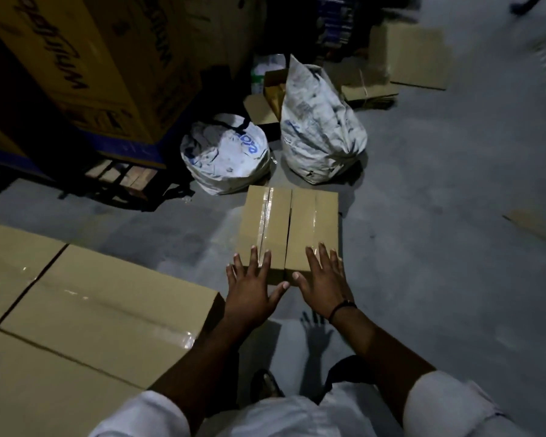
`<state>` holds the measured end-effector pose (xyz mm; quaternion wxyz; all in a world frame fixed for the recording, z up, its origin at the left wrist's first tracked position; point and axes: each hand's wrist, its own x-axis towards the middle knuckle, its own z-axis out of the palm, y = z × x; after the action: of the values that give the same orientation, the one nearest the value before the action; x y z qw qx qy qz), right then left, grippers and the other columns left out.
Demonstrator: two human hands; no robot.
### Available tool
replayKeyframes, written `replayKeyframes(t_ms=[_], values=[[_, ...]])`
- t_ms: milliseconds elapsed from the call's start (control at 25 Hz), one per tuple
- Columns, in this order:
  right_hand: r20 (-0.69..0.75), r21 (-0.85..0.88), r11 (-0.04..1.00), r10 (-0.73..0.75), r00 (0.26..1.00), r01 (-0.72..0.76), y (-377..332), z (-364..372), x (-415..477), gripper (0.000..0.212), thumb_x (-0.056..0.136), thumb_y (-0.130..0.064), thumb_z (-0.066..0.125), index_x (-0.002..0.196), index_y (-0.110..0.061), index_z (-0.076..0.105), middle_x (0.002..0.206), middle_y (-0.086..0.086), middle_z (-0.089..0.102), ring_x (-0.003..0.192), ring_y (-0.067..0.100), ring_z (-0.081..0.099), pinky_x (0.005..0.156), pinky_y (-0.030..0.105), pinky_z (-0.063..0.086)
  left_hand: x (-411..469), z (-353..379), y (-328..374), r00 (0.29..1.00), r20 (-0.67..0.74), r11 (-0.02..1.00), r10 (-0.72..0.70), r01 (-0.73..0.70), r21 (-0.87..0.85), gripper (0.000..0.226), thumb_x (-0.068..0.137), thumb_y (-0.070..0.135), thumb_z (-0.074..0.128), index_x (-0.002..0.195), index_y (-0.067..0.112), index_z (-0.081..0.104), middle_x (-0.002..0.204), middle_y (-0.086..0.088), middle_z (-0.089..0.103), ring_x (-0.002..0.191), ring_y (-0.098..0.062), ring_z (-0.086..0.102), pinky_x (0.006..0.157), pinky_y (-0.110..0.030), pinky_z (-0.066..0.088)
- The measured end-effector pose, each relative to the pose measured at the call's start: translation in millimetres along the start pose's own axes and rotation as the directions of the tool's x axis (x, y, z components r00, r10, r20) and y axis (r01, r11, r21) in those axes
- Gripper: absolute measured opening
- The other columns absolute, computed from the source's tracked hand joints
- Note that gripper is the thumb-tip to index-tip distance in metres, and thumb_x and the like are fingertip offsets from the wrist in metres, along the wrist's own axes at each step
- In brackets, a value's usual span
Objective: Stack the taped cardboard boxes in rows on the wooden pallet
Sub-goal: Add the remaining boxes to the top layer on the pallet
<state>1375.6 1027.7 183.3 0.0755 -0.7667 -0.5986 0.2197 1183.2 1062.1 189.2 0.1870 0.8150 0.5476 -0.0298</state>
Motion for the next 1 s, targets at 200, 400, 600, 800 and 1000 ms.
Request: replayKeyframes(t_ms=[200,400,600,800,1000], values=[[0.015,0.011,0.998,0.064,0.998,-0.064,25,-4,41,0.075,0.104,-0.058,0.035,0.165,-0.028,0.004,0.172,0.006,-0.009,0.157,0.033,-0.010,0.128,0.049,-0.003,60,2,8,0.999,0.045,1.000,0.016,-0.017,0.025,0.088,0.094,0.080,0.016,0.162,0.033,-0.012,0.170,-0.006,-0.019,0.154,-0.043,-0.016,0.124,-0.061,-0.003],[0.050,0.030,0.996,0.086,0.995,-0.088,71,-12,104,0.072,0.105,-0.054,0.038,0.165,-0.026,0.007,0.172,0.008,-0.008,0.157,0.034,-0.008,0.128,0.050,-0.001,126,13,27,0.996,0.092,0.999,-0.012,0.007,0.046,0.087,0.095,0.079,0.017,0.162,0.032,-0.012,0.170,-0.006,-0.019,0.154,-0.044,-0.015,0.124,-0.061,-0.005],[0.137,0.047,0.994,0.096,0.986,-0.103,130,-22,188,0.074,0.104,-0.057,0.036,0.165,-0.026,0.007,0.172,0.007,-0.009,0.157,0.035,-0.007,0.128,0.050,-0.001,203,25,61,0.983,0.171,0.993,-0.071,0.054,0.100,0.088,0.095,0.078,0.018,0.163,0.031,-0.012,0.170,-0.006,-0.019,0.154,-0.044,-0.015,0.124,-0.061,-0.006],[0.231,0.045,0.996,0.063,0.971,-0.075,188,-39,259,0.075,0.104,-0.058,0.035,0.165,-0.025,0.006,0.172,0.008,-0.008,0.157,0.037,-0.004,0.127,0.052,0.003,275,31,102,0.969,0.217,0.988,-0.120,0.096,0.118,0.087,0.096,0.077,0.019,0.164,0.029,-0.008,0.169,-0.005,-0.019,0.154,-0.043,-0.015,0.123,-0.059,-0.011],[0.313,0.028,0.997,0.064,0.948,-0.077,231,-3,322,0.074,0.104,-0.058,0.033,0.165,-0.024,0.006,0.172,0.009,-0.007,0.157,0.038,-0.003,0.126,0.053,0.004,343,74,123,0.954,0.270,0.990,-0.132,0.112,0.088,0.085,0.098,0.075,0.018,0.164,0.028,-0.006,0.172,-0.005,-0.010,0.155,-0.040,-0.015,0.123,-0.056,-0.013]])
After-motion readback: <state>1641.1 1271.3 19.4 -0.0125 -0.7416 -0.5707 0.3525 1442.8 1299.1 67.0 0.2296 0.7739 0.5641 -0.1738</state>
